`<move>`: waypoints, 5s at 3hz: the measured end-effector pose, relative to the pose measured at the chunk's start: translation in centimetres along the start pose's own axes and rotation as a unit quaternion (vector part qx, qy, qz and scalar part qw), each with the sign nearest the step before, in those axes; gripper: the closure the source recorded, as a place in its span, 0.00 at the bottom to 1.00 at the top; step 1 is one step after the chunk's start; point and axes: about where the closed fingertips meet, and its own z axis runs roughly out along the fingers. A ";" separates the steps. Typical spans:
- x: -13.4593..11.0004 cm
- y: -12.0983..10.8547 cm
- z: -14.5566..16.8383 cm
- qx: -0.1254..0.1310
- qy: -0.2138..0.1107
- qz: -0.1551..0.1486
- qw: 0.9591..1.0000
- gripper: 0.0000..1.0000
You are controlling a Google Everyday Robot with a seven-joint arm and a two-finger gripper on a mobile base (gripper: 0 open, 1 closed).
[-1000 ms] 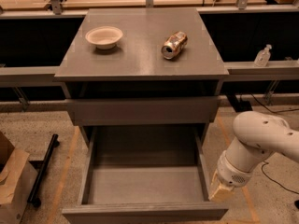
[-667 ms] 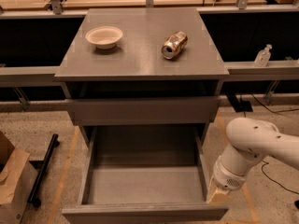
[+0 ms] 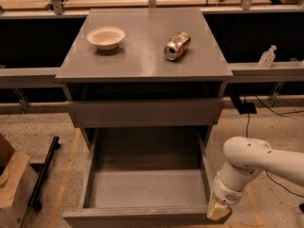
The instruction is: Close middle drawer
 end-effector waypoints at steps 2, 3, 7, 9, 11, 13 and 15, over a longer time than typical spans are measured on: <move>1.8 -2.5 7.4 -0.012 0.014 0.016 1.000 1.00; 1.8 -2.5 7.4 -0.012 0.014 0.016 1.000 1.00; -4.5 -11.6 5.0 0.087 -0.037 -0.049 0.994 1.00; -5.7 -13.6 4.4 0.123 -0.051 -0.056 0.989 1.00; -10.8 -24.1 -0.6 0.232 -0.107 -0.118 0.960 1.00; -11.1 -25.5 -2.2 0.250 -0.111 -0.121 0.954 1.00; -11.4 -24.9 -1.3 0.223 -0.108 -0.122 0.961 1.00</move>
Offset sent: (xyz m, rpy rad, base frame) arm -0.0083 -0.0039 -0.0874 -0.0384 0.0610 -0.0016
